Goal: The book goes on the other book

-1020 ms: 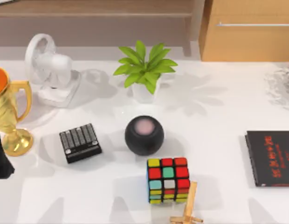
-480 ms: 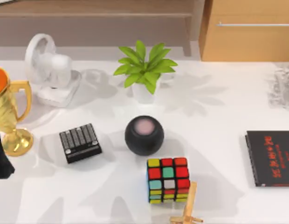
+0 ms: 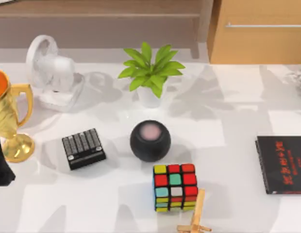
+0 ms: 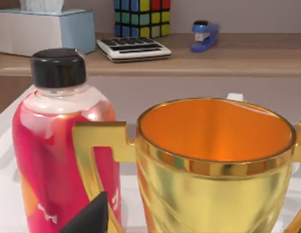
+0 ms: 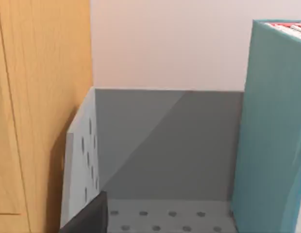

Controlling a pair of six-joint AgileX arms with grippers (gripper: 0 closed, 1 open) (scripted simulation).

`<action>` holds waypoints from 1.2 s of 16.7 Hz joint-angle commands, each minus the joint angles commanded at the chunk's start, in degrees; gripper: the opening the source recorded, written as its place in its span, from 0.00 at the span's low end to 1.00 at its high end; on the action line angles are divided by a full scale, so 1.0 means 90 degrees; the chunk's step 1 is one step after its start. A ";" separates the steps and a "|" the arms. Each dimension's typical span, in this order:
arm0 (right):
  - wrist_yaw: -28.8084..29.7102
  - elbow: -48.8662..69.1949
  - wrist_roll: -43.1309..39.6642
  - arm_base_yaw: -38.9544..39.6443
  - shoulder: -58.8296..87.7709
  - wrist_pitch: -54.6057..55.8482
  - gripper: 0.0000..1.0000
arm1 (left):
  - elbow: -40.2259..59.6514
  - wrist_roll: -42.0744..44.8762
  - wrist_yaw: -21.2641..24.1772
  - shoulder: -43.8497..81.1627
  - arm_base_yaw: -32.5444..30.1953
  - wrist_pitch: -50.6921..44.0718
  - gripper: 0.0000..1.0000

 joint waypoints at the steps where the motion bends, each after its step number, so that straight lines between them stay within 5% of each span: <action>1: -0.0104 0.0335 -0.0004 -0.0109 0.0499 0.0137 1.00 | 0.0000 0.0000 0.0000 0.0000 0.0000 0.0000 1.00; 6: -0.0439 0.1404 -0.0019 -0.0460 0.2029 0.0575 1.00 | 0.0000 0.0000 0.0000 0.0000 0.0000 0.0000 1.00; 20: -0.0302 0.2410 -0.0026 -0.0334 0.2758 0.0298 1.00 | 0.0000 0.0000 0.0000 0.0000 0.0000 0.0000 1.00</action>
